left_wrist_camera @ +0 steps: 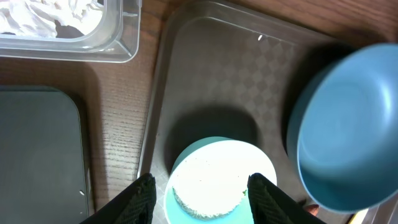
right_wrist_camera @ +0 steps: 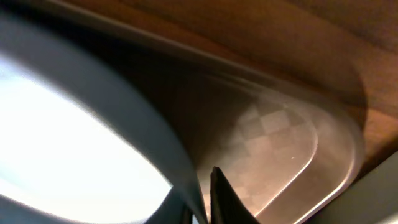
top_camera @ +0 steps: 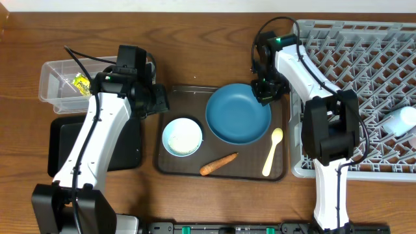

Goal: Sort waste into correct bins and load items into the dishwasher rack
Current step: 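Lift the blue plate and carry it right over the rack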

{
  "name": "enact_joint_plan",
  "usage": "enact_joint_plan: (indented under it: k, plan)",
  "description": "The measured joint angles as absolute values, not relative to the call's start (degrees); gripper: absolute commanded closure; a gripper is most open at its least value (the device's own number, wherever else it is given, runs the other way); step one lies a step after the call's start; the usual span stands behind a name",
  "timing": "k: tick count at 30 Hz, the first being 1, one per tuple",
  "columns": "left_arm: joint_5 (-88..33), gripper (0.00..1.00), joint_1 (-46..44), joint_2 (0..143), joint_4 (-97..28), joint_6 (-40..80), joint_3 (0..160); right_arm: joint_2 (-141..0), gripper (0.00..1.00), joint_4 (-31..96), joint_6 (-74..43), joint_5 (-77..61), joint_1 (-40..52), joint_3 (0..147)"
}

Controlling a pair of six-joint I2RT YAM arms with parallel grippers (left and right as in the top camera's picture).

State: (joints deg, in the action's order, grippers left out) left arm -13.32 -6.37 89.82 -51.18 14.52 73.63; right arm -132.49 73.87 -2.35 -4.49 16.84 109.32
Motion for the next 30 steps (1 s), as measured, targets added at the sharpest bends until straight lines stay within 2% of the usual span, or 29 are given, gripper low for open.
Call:
enact_joint_plan:
  k: [15, 22, 30]
  plan:
    - [-13.3, 0.49, -6.4, 89.8, -51.2, 14.5, 73.6, -130.0, 0.99, 74.3, -0.8, -4.6, 16.8, 109.4]
    - [-13.3, 0.5, -6.4, 89.8, -51.2, 14.5, 73.6, -116.1, 0.99, 68.6, -0.9, 4.6, 13.3, 111.4]
    - [-13.3, 0.5, -6.4, 89.8, -51.2, 14.5, 73.6, -103.9, 0.99, 61.1, -0.9, 21.7, 5.5, 113.5]
